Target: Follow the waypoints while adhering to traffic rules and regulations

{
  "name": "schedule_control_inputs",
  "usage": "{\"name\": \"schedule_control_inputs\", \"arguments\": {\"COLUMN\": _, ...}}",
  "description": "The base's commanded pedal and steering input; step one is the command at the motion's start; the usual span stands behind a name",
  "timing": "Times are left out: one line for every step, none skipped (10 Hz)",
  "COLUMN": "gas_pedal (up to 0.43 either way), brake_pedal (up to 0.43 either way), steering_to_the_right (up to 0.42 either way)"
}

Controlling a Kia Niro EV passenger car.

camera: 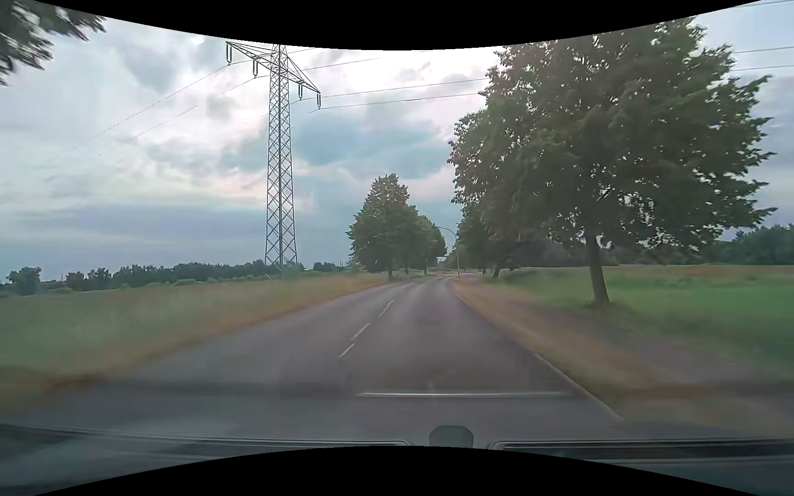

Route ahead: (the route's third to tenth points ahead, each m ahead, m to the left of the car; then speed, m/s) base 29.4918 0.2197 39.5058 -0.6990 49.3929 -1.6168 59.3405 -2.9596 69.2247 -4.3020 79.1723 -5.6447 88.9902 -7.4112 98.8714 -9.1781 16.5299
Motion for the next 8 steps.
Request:
{"name": "schedule_control_inputs", "arguments": {"gas_pedal": 0.209, "brake_pedal": 0.000, "steering_to_the_right": 0.006}}
{"name": "schedule_control_inputs", "arguments": {"gas_pedal": 0.209, "brake_pedal": 0.000, "steering_to_the_right": 0.006}}
{"name": "schedule_control_inputs", "arguments": {"gas_pedal": 0.209, "brake_pedal": 0.000, "steering_to_the_right": 0.007}}
{"name": "schedule_control_inputs", "arguments": {"gas_pedal": 0.220, "brake_pedal": 0.000, "steering_to_the_right": 0.007}}
{"name": "schedule_control_inputs", "arguments": {"gas_pedal": 0.220, "brake_pedal": 0.000, "steering_to_the_right": 0.006}}
{"name": "schedule_control_inputs", "arguments": {"gas_pedal": 0.220, "brake_pedal": 0.000, "steering_to_the_right": 0.006}}
{"name": "schedule_control_inputs", "arguments": {"gas_pedal": 0.220, "brake_pedal": 0.000, "steering_to_the_right": 0.006}}
{"name": "schedule_control_inputs", "arguments": {"gas_pedal": 0.220, "brake_pedal": 0.000, "steering_to_the_right": 0.006}}
